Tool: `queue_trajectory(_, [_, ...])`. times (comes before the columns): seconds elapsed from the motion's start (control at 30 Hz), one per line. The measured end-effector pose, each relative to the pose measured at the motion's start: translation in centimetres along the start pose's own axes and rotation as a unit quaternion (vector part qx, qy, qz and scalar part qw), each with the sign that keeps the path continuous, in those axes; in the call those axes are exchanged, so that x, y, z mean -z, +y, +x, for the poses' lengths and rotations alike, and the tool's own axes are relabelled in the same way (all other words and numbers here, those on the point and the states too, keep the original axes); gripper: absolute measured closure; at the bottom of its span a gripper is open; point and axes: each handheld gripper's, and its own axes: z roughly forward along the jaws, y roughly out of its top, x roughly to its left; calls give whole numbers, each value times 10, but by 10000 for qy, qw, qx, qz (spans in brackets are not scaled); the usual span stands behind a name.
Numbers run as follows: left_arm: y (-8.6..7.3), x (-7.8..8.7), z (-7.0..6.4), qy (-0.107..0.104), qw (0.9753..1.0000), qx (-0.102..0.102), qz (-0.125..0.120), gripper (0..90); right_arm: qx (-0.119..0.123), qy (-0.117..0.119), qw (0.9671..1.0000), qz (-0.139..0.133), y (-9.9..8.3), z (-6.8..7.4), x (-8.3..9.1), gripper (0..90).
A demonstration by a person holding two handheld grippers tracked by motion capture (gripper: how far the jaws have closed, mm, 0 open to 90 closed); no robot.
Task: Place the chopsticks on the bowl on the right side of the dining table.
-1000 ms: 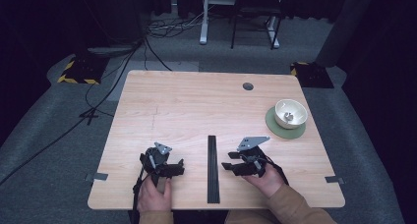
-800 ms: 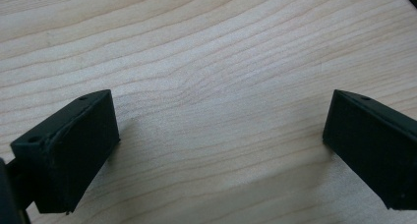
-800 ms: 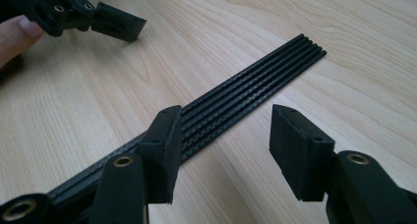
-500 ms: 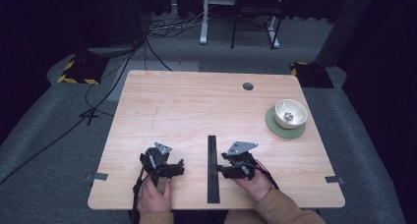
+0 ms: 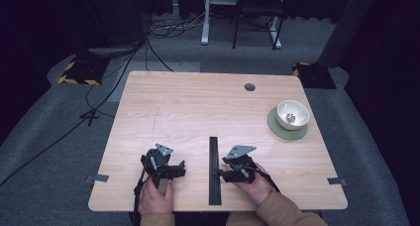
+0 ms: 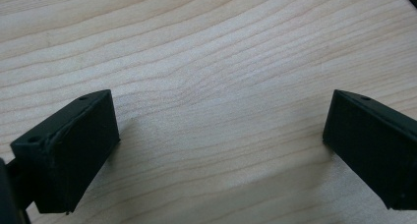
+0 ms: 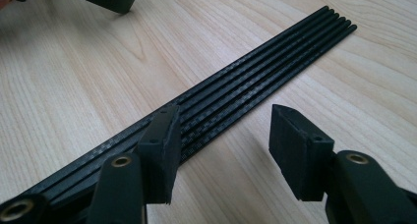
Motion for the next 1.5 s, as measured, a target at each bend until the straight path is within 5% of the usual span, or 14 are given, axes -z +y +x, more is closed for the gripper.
queue_trajectory(0.7, [0, 0, 0, -1, 10000, -1, 0, 6, -23, -189, 9997, 167, -2, -3, -1, 474])
queue_trajectory(1.2, [0, 0, 0, 1, 10000, 4, -3, 7, -163, -475, 9982, 328, -10, -24, 11, 542])
queue_trajectory(1.5, [0, 0, 0, 0, 10000, 5, -4, 6, -246, -451, 9978, 412, -12, -38, 17, 612])
